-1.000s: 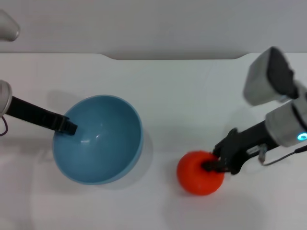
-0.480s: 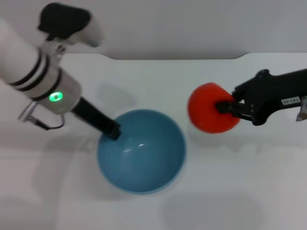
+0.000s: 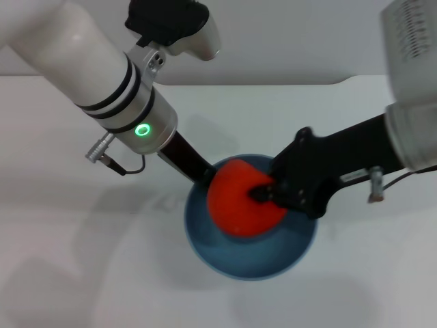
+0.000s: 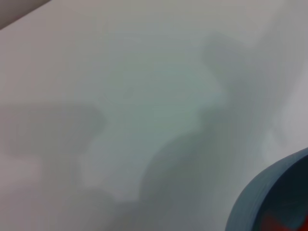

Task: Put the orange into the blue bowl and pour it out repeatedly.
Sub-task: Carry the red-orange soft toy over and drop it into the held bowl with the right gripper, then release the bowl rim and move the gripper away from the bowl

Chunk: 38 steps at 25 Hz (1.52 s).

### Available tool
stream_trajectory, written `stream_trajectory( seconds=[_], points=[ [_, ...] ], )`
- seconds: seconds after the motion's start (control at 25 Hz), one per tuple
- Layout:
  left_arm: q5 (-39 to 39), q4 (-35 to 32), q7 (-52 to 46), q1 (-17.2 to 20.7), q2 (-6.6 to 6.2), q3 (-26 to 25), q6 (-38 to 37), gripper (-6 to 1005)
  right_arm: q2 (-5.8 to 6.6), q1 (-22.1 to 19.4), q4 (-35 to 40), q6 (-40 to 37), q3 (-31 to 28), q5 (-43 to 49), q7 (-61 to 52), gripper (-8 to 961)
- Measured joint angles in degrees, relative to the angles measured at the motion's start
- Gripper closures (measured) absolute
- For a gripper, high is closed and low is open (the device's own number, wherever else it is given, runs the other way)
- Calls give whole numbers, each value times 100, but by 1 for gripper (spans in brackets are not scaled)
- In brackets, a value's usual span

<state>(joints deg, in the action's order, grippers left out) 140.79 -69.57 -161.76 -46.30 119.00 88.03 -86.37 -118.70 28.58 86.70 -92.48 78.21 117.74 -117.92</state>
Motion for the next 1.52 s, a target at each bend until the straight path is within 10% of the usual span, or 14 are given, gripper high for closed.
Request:
stream_trajectory(
  seconds=[0.32,0.76,1.52],
  points=[
    [-83,-1,-4,1,-14,-20,10,1000,-5,131,-193,103,256,221,-44,865],
    [-56,5,6,28,-40,-48,25,1001,-12,33,34,-102,-99,226,-51,467],
    [34,43,118,-19,-8,472,165,1001,-32,-352,251,268,-1333,249,-179,453]
  ],
)
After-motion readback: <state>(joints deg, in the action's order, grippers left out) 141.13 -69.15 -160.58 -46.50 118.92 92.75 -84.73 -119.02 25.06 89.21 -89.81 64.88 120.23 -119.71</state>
